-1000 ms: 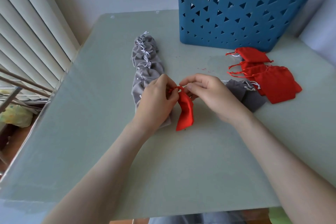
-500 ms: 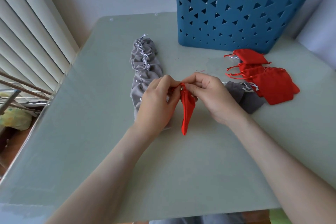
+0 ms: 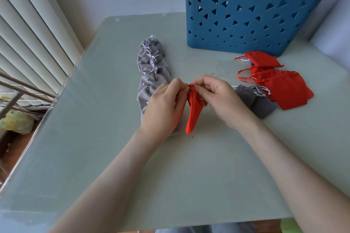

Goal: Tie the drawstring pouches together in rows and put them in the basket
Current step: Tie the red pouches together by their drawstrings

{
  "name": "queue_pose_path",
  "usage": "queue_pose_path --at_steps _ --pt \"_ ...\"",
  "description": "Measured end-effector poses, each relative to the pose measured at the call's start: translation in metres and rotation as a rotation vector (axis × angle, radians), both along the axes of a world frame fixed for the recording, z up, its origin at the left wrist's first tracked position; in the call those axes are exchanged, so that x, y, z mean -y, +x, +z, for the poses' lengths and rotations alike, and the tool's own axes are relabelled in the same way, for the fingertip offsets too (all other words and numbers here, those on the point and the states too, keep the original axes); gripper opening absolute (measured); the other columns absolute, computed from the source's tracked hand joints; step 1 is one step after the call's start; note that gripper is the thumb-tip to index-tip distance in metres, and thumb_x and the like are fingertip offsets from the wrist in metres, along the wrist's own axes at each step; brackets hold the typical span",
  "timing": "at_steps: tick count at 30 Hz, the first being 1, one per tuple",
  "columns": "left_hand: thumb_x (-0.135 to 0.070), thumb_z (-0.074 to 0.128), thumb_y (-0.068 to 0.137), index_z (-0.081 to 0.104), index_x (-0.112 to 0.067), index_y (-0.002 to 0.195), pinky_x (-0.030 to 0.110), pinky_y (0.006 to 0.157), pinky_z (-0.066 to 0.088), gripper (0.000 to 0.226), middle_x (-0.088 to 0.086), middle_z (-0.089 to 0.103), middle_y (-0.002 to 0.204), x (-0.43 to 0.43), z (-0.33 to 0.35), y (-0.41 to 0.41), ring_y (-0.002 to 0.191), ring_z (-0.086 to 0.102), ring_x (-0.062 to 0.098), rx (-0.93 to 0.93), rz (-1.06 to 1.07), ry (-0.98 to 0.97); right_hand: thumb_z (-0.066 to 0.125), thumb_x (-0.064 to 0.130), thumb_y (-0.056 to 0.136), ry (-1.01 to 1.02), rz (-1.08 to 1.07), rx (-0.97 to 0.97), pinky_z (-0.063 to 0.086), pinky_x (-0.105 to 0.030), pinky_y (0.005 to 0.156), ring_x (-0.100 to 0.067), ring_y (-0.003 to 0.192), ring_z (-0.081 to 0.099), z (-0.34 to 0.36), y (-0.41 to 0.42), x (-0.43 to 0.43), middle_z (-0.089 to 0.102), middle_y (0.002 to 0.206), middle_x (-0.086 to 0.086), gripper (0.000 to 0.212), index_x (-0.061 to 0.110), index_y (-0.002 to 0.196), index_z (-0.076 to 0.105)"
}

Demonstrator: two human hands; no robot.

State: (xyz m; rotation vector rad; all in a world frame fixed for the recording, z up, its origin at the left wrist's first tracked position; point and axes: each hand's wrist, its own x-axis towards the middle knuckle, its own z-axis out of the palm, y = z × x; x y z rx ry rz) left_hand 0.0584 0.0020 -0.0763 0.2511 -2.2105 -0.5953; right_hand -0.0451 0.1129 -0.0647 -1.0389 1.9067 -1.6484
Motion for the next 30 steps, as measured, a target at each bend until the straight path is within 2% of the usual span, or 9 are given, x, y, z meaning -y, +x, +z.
queue_pose_path --at_steps 4,6,8,13,17,20,22,26,30 --pt "-0.026 0.043 0.094 0.045 -0.017 0.087 0.034 0.049 0.05 0.012 0.005 0.073 0.087 -0.003 0.002 -0.001 0.067 0.069 0.026 -0.029 0.058 -0.056 0.053 0.012 0.096 0.034 -0.032 -0.081 0.036 -0.015 0.06 0.002 0.056 0.049 0.003 0.0 0.0 0.061 0.067 0.011 0.02 0.022 0.08 0.059" --pt "-0.024 0.041 0.093 0.044 -0.015 0.088 0.032 0.042 0.049 0.011 0.007 0.074 0.091 -0.001 0.002 -0.003 0.058 0.068 0.027 -0.06 0.081 -0.101 0.055 0.014 0.095 0.056 -0.086 -0.137 0.037 -0.018 0.061 0.002 0.056 0.049 0.003 -0.003 -0.002 0.058 0.066 0.012 0.02 0.023 0.078 0.056" --pt "-0.026 0.039 0.093 0.044 -0.012 0.089 0.036 0.043 0.051 0.016 0.007 0.074 0.097 -0.001 0.0 -0.003 0.063 0.07 0.029 -0.065 0.05 -0.079 0.055 0.014 0.095 0.074 -0.124 -0.189 0.042 -0.029 0.062 -0.002 0.058 0.047 0.002 -0.005 -0.004 0.056 0.069 0.009 0.019 0.022 0.078 0.055" --pt "-0.033 0.038 0.093 0.035 -0.025 0.089 0.04 0.055 0.055 0.01 0.0 0.071 0.109 -0.004 -0.001 -0.001 0.083 0.072 0.025 -0.037 0.011 0.03 0.055 0.013 0.095 0.066 -0.124 -0.169 0.048 -0.036 0.062 -0.009 0.063 0.051 0.001 -0.005 -0.004 0.057 0.072 0.005 0.018 0.021 0.079 0.056" --pt "-0.04 0.045 0.093 0.043 -0.037 0.092 0.039 0.081 0.053 0.004 -0.02 0.064 0.108 -0.003 0.006 0.002 0.102 0.066 0.011 0.053 -0.039 0.29 0.051 0.006 0.096 -0.018 -0.04 -0.002 0.046 -0.025 0.055 -0.005 0.059 0.054 0.002 -0.008 -0.006 0.058 0.068 0.003 0.016 0.013 0.083 0.057" --pt "-0.023 0.048 0.099 0.05 -0.023 0.12 0.018 0.094 0.042 0.021 -0.009 0.063 0.119 0.001 0.007 0.001 0.113 0.059 0.009 0.168 -0.105 0.434 0.049 0.005 0.097 -0.046 0.002 0.037 0.046 -0.021 0.058 -0.006 0.062 0.054 0.002 -0.01 -0.005 0.058 0.071 0.0 0.016 0.013 0.085 0.056" --pt "-0.018 0.049 0.098 0.045 -0.02 0.131 0.004 0.089 0.034 0.033 -0.011 0.064 0.113 0.002 0.006 0.0 0.107 0.058 0.004 0.231 -0.139 0.436 0.048 0.005 0.097 -0.049 -0.01 0.041 0.046 -0.018 0.059 -0.005 0.062 0.053 0.002 -0.01 -0.004 0.058 0.072 -0.001 0.017 0.014 0.085 0.056" --pt "-0.015 0.061 0.091 0.052 -0.019 0.122 0.025 0.085 0.048 0.032 -0.014 0.066 0.091 0.003 0.004 -0.002 0.088 0.063 0.008 0.297 -0.188 0.494 0.049 0.008 0.098 -0.028 -0.118 0.072 0.043 -0.015 0.062 -0.001 0.062 0.054 -0.003 -0.013 -0.002 0.061 0.072 0.002 0.018 0.015 0.085 0.058" --pt "-0.014 0.065 0.088 0.055 -0.021 0.111 0.02 0.069 0.046 0.025 -0.014 0.064 0.083 0.003 0.007 -0.008 0.073 0.058 0.001 0.252 -0.128 0.619 0.043 0.014 0.101 -0.051 -0.145 0.154 0.047 -0.017 0.063 -0.003 0.066 0.06 0.0 -0.013 -0.004 0.064 0.08 0.0 0.017 0.013 0.095 0.058"
